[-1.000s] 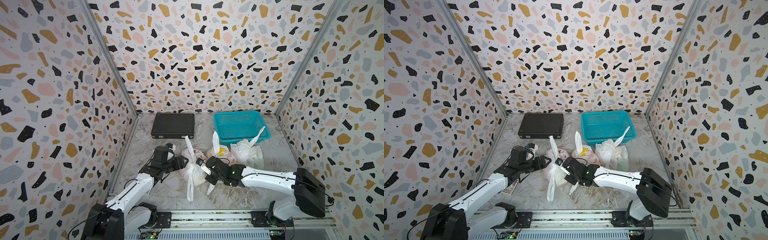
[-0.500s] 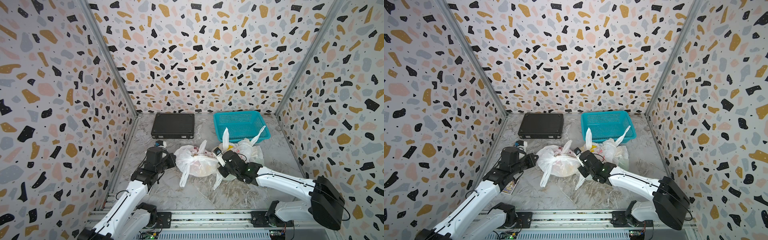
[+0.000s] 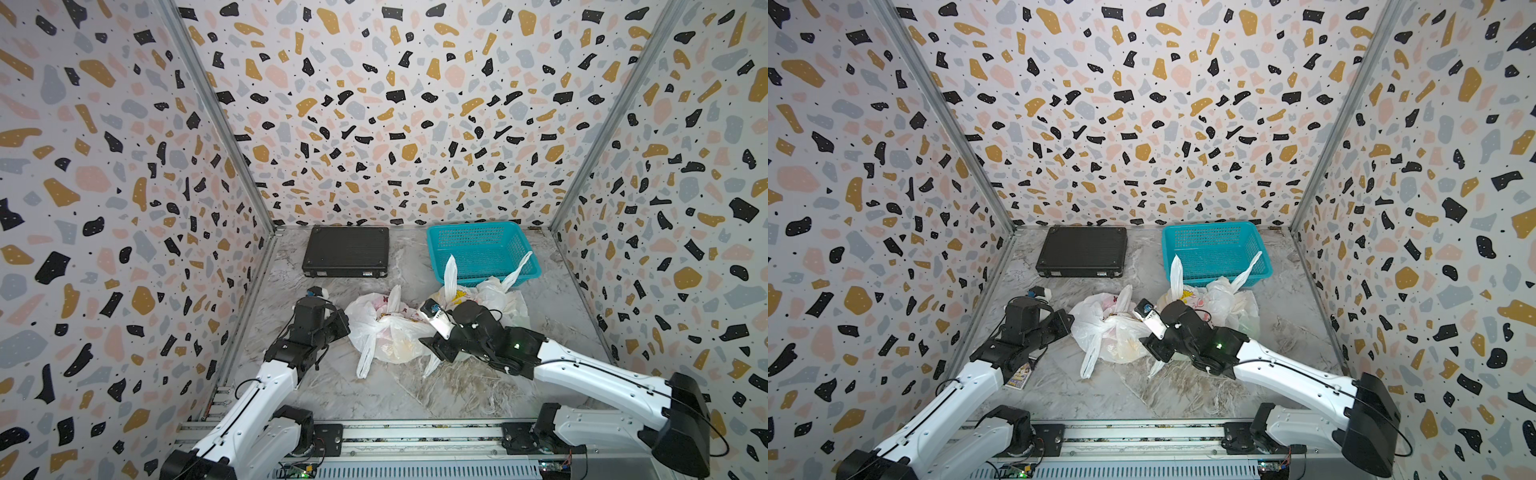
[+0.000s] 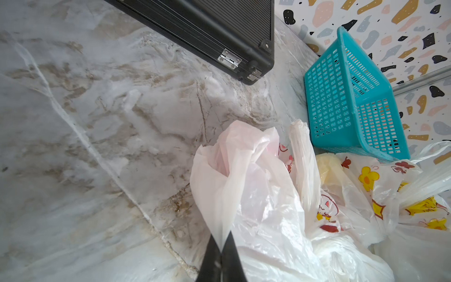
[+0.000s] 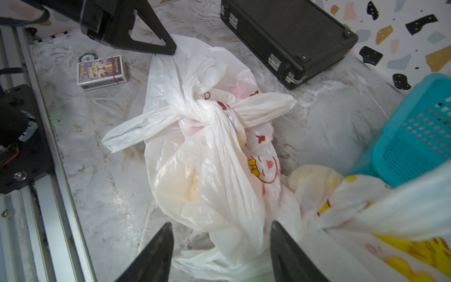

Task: Untie the knot of a plastic bag & take out the apple
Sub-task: Untie the plastic bag at the center of the board.

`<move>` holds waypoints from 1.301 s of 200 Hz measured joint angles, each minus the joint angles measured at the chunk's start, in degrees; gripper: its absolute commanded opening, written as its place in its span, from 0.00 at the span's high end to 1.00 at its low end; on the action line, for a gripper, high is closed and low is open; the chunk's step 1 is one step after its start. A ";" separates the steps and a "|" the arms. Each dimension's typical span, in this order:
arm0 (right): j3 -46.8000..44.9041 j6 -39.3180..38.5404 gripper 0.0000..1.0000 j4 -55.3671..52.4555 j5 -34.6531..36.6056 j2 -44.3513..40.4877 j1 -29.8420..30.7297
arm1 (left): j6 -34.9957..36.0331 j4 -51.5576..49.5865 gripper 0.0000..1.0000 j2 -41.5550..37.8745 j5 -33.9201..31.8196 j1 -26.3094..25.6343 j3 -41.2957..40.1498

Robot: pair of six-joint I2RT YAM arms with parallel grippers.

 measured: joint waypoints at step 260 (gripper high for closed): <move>6.49 2.19 1.00 8.68 -5.38 13.40 -12.74 | 19.76 -1.75 0.01 -5.35 10.51 -7.41 5.70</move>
